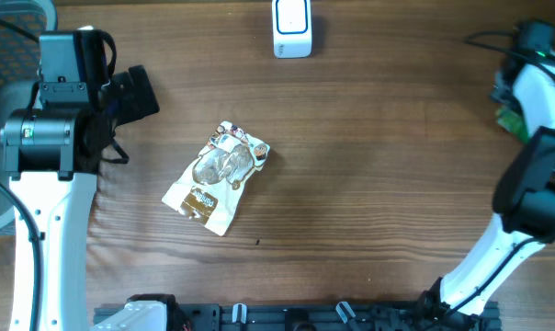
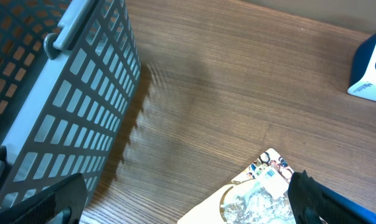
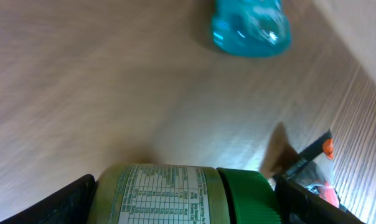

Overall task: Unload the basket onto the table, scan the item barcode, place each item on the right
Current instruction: 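Carry the jar to the table's right edge and release it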

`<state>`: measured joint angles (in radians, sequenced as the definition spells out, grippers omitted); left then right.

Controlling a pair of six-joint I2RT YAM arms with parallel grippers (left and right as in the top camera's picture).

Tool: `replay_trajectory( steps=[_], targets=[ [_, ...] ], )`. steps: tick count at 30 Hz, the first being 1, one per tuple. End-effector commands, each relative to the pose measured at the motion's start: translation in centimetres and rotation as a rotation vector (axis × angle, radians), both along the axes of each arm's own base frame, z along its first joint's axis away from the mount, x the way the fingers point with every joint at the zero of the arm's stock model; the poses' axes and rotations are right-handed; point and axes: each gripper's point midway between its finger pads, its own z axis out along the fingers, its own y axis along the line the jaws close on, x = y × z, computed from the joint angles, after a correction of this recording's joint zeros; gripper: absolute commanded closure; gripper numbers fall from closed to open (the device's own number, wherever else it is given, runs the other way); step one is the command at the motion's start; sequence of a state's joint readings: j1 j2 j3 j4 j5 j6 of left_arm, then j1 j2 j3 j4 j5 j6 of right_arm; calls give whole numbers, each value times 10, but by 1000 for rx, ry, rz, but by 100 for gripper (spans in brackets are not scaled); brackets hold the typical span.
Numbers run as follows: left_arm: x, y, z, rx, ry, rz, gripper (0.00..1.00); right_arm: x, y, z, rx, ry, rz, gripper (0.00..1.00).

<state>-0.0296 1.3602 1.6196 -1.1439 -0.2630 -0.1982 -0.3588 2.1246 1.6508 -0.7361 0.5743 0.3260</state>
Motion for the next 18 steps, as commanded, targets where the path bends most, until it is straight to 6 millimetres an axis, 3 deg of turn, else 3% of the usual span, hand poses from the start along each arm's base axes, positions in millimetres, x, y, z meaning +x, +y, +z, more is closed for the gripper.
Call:
replay_trajectory(
  steps=[1, 4, 7, 10, 11, 14, 16, 17, 18],
  targets=[
    [-3, 1, 4, 3, -14, -5, 0, -21, -23, -17, 101, -38, -71, 10],
    [-3, 1, 4, 3, -14, -5, 0, -39, -44, -23, 153, -58, -127, 3],
    [-3, 1, 4, 3, -14, -5, 0, -46, -51, -21, 168, -55, -122, 0],
    [-3, 1, 4, 3, -14, -5, 0, -42, -51, 3, 151, -64, -95, 0],
    [-3, 1, 4, 3, -14, -5, 0, -38, -51, 18, 142, -86, -89, 1],
    [-3, 1, 4, 3, -14, -5, 0, -19, -44, 92, 80, -210, -46, 0],
    [-3, 1, 4, 3, -14, -5, 0, -5, -31, 164, 13, -343, 6, 0],
    [-3, 1, 4, 3, -14, -5, 0, 3, -12, 213, -9, -444, 58, 0],
    [-3, 1, 4, 3, -14, -5, 0, 9, 9, 241, 3, -513, 116, 0]
  ],
)
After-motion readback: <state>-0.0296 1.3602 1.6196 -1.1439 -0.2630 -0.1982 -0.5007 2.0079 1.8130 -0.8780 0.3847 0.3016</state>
